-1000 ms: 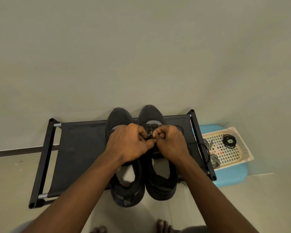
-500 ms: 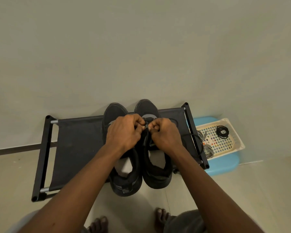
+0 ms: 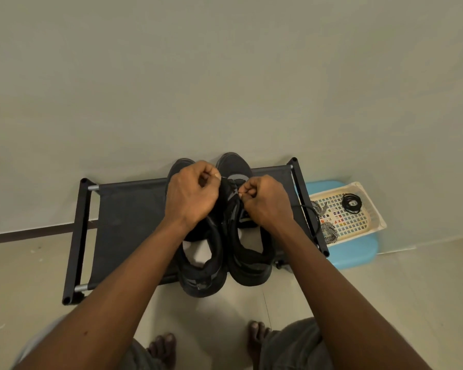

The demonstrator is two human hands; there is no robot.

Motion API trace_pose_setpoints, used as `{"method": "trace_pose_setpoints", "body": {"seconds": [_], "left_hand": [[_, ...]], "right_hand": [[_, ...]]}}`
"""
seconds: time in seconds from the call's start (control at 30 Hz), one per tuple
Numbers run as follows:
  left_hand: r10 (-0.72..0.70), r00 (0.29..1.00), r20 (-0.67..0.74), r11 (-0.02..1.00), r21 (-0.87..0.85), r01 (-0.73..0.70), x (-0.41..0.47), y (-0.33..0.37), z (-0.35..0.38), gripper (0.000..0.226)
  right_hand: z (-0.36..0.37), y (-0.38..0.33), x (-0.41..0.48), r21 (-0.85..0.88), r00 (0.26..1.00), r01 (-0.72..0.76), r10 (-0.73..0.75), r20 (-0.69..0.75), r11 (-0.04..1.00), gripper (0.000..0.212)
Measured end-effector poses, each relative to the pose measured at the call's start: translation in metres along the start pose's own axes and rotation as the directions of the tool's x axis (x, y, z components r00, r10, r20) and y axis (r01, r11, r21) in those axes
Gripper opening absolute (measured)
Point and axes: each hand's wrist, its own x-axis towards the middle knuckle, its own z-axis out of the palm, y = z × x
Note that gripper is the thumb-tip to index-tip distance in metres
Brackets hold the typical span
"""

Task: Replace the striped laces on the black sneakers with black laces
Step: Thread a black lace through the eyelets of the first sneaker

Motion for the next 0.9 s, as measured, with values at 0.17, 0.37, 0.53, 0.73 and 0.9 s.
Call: {"method": "trace_pose_setpoints", "body": {"seconds": [0.17,0.37,0.53,0.73,0.9], "left_hand": [[-0.184,0.976,0.118,0.707,-0.674,0.215,-0.016,0.021,-0.01,0.014],[-0.299,0.954,0.039,0.695,-0.676,0.245,-0.037,0.024,0.001,0.017],[-0.074,0.997,-0.023,0.996,-0.054,0.073,-0.042,0.011,0.005,0.004],[0.025,0.995,0.098,0.89,0.452,-0.067,-0.022,0.002,0.02,0.024],[0.116,0.991,0.067,0.937,0.324,-0.132,-0.023,-0.01,0.027,0.011]], "right_hand": [[0.0,-0.003,0.007,-0.036,0.996,0.011,-0.007,0.089,0.999,0.017],[-0.002,-0.001,0.006,-0.05,0.991,0.059,-0.052,0.122,0.997,0.016],[-0.003,0.006,0.004,0.002,0.997,0.054,-0.054,0.06,0.999,0.018],[0.002,0.015,0.012,0.015,0.996,0.053,-0.054,0.071,0.998,0.015],[0.006,0.017,0.014,0.01,0.995,0.07,-0.07,0.07,0.998,0.013]]}}
